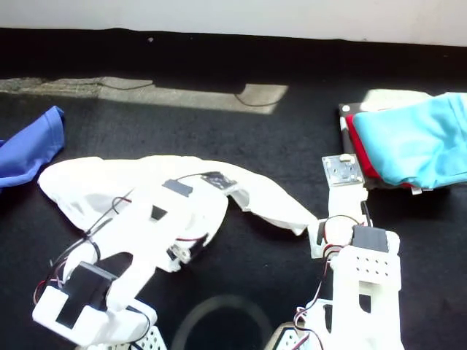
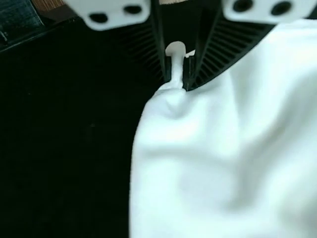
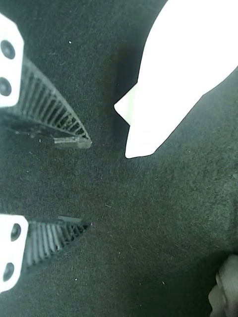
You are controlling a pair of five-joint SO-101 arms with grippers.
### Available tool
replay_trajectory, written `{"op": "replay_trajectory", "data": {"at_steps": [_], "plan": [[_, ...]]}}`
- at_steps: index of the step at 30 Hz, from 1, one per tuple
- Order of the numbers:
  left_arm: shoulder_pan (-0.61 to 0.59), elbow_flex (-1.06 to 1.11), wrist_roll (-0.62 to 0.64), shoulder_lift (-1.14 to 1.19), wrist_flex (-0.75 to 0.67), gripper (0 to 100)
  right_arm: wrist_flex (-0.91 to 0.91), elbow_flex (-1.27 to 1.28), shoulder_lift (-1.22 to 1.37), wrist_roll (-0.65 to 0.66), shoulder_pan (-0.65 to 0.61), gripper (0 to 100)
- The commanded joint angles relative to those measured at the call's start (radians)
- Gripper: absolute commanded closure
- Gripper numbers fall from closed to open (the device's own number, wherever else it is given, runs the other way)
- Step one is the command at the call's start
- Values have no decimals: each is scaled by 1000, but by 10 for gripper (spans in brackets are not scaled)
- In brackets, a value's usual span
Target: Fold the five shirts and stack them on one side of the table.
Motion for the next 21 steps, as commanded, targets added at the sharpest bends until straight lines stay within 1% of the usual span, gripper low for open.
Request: {"op": "replay_trajectory", "data": {"at_steps": [1,3,7,11,13,16,19,21], "plan": [[-105,-84,-48,-7,77,991,-15,-8,-22,-11,-7,780],[-156,-145,-61,-7,143,991,-15,-10,-22,-17,-15,780],[-268,-277,-60,-7,255,991,2,-59,18,-64,-108,779],[-375,-374,-61,-7,321,991,31,-200,197,-126,-206,778],[-447,-427,-61,-7,353,991,56,-292,308,-132,-237,778],[-572,-524,-61,-7,405,991,93,-420,461,-130,-259,778],[-664,-610,-64,-7,442,991,133,-529,582,-130,-262,778],[-705,-657,-118,-7,470,991,157,-588,639,-130,-262,778]]}}
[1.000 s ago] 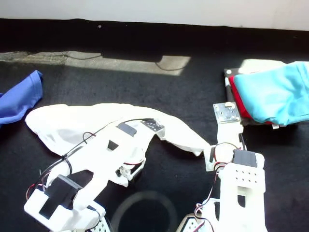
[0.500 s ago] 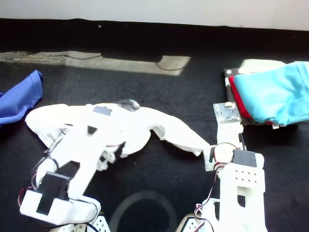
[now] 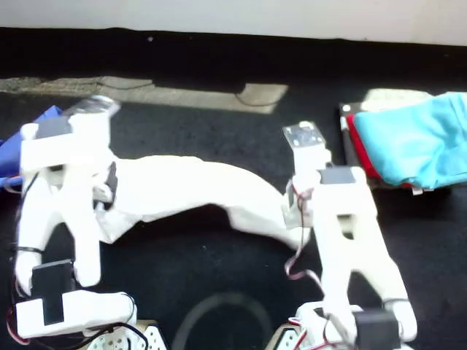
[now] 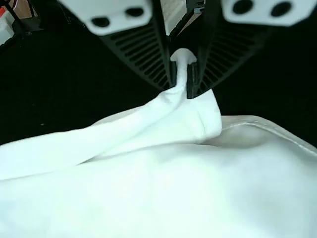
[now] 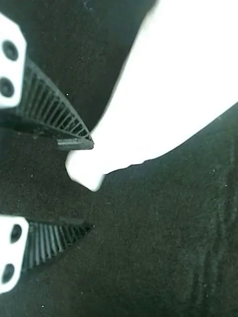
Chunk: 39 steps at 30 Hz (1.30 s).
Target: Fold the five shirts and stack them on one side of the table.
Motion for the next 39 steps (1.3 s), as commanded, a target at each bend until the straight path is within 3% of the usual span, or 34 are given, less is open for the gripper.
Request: {"op": "replay_trajectory", "data": {"at_steps": [1,6,17,28,32,39], "plan": [[-85,-111,-75,-12,55,991,45,-137,90,-8,-8,778],[-153,-171,-86,-12,104,991,90,-174,116,-8,-58,778],[-96,-133,-86,-2,87,991,70,28,114,41,-452,781],[-97,-128,-86,-2,71,991,38,99,117,49,-618,781],[-99,-128,-86,-2,72,991,-65,168,125,48,-607,781],[-99,-130,-86,-10,77,991,-143,242,127,94,-444,779]]}}
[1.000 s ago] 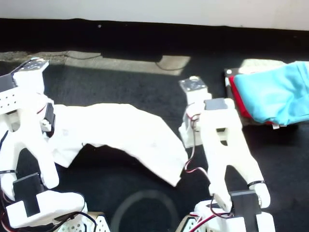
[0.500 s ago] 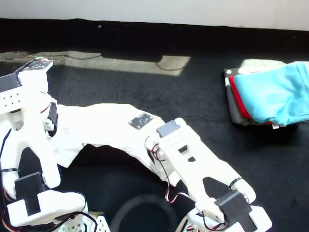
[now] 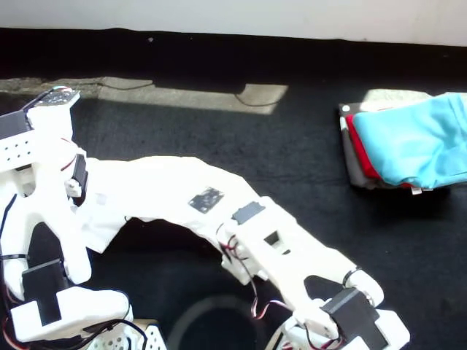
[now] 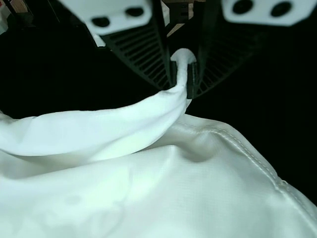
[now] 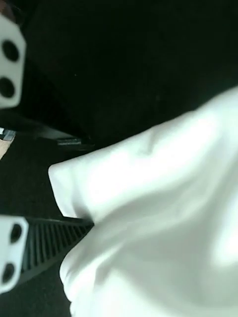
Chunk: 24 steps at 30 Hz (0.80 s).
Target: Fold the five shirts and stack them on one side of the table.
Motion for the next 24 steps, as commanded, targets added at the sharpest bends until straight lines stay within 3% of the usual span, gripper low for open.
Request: {"op": "replay_trajectory", "data": {"at_steps": [1,7,12,18,24], "plan": [[15,-5,-8,-13,-3,991,-19,24,2,64,84,779],[18,-13,-8,-13,-3,991,-65,31,2,83,125,795],[18,-13,-8,-13,-2,991,-136,31,2,83,180,996],[30,-13,-6,-13,-2,991,-136,-2,-18,83,285,993],[113,-15,-3,-15,-2,991,-21,-209,-145,83,398,993]]}}
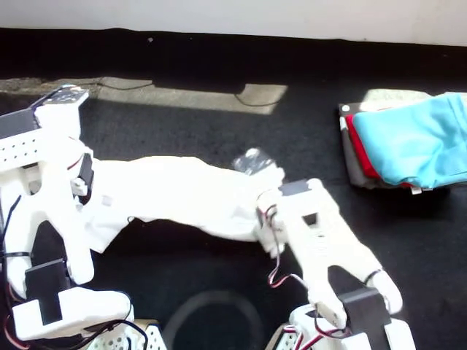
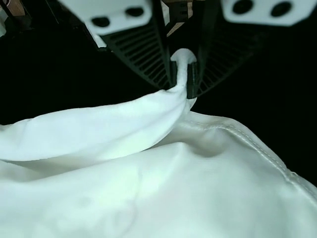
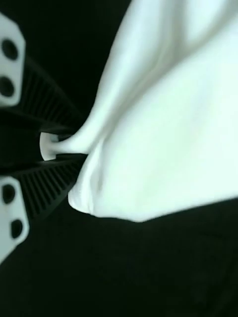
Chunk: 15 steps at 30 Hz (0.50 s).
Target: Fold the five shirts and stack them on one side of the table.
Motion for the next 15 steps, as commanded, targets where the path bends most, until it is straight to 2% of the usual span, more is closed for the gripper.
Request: {"op": "replay_trajectory", "data": {"at_steps": [1,6,11,15], "plan": [[71,-15,-3,-15,-2,991,50,-156,-119,8,79,993],[128,-101,-3,-16,15,991,51,-266,-193,8,170,993],[162,-340,-3,-16,120,991,56,-386,-222,8,237,993],[159,-504,-2,-25,132,991,56,-541,-255,8,291,993]]}}
